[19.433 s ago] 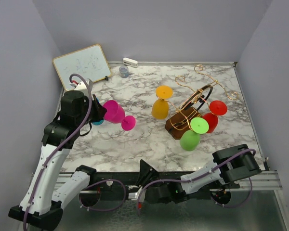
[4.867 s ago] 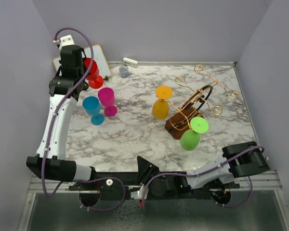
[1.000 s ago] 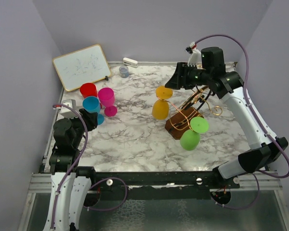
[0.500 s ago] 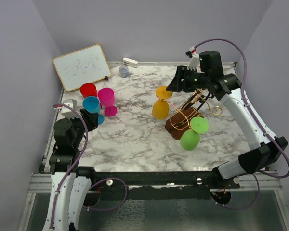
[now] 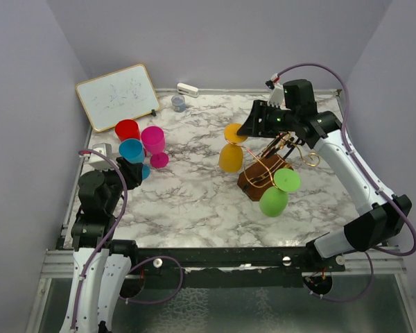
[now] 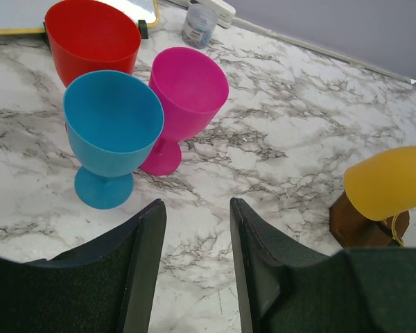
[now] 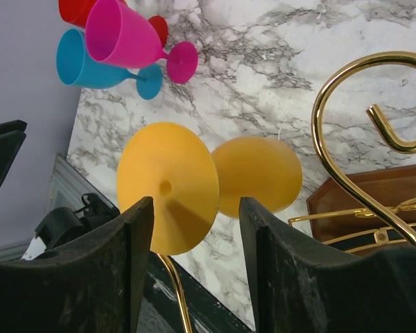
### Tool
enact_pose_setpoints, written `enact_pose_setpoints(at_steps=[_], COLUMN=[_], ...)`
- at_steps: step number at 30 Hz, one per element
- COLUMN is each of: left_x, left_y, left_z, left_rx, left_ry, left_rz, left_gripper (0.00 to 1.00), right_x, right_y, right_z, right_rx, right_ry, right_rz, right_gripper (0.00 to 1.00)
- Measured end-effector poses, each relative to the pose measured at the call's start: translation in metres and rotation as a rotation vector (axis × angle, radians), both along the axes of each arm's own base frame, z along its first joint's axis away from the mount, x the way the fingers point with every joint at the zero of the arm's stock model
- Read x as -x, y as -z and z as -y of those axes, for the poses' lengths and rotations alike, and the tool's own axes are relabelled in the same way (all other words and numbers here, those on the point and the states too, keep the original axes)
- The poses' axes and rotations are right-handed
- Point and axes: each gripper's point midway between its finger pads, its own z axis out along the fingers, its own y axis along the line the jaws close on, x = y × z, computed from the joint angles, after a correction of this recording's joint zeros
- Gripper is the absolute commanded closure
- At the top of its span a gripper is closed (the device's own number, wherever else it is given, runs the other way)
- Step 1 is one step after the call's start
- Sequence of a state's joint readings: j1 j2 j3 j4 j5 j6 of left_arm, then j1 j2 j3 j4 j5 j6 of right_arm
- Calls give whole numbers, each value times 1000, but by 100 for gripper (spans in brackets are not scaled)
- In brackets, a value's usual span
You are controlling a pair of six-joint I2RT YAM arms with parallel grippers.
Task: Take the wine glass off the wine glass rack
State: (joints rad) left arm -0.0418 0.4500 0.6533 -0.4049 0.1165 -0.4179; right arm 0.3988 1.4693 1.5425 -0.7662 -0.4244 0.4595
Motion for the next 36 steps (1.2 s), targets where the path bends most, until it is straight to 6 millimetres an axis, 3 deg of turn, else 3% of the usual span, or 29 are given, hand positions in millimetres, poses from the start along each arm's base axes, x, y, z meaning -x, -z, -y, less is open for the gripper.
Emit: enact_pose_setpoints(at_steps=[7, 22, 36], left_x=[0, 0, 0], left_y=[0, 1, 2], left_z=[2, 2, 3], left_rx=[3, 3, 9], left_ry=[6, 6, 9], left_rz=[-2, -2, -7], left_gripper=[56, 56, 56], right_x=[2, 0, 13], right_y=[0, -15, -36], right_z=[-7, -15, -16], right_rx=[-65, -148, -242], right_ry=[1, 4, 7], right_rz=[-7, 17, 58], right_gripper=[56, 97, 99])
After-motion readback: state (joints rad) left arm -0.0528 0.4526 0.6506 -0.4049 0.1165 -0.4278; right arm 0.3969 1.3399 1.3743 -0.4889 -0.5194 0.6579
